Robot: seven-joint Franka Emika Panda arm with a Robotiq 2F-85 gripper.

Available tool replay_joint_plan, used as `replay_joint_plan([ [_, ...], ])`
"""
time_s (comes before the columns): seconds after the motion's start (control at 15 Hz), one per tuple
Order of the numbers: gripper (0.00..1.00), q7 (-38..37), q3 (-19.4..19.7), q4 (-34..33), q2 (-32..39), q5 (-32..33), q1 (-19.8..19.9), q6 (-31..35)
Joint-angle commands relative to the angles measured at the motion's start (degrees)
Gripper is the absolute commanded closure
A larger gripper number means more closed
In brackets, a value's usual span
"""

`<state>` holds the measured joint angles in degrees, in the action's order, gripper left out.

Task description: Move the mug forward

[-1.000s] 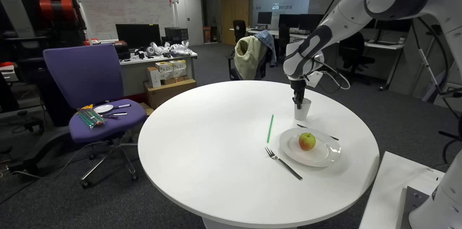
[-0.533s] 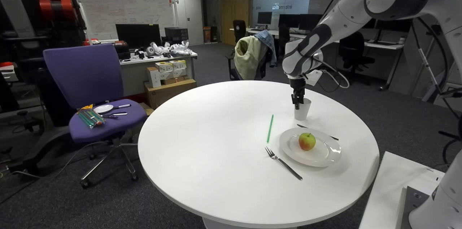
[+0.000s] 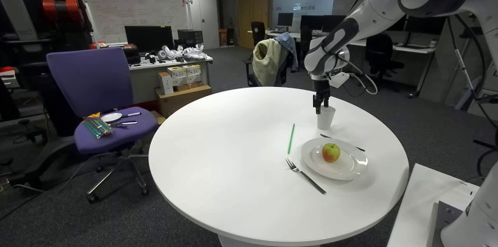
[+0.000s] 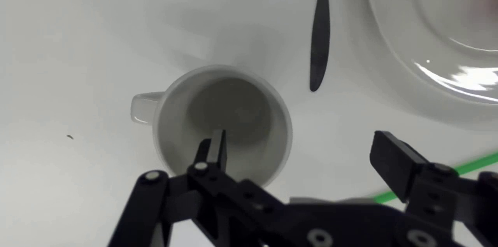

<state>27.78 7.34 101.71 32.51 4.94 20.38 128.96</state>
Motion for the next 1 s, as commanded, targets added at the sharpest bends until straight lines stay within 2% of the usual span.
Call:
replay_joint_plan([
  [0.0,0.0,0.3,-1.1,3.7,-7.7,-5.0,1.6,-6.3],
  [0.13,0.0,-1.9,-0.3,4.5,-10.0,-7.2,1.0,-7.6],
  [0.27,0.0,-3.6,0.4,6.2,-12.5,-8.2,0.4,-6.2],
  [0.93,0.0,-11.0,0.8,18.2,-23.6,-5.0,-5.4,-3.4],
])
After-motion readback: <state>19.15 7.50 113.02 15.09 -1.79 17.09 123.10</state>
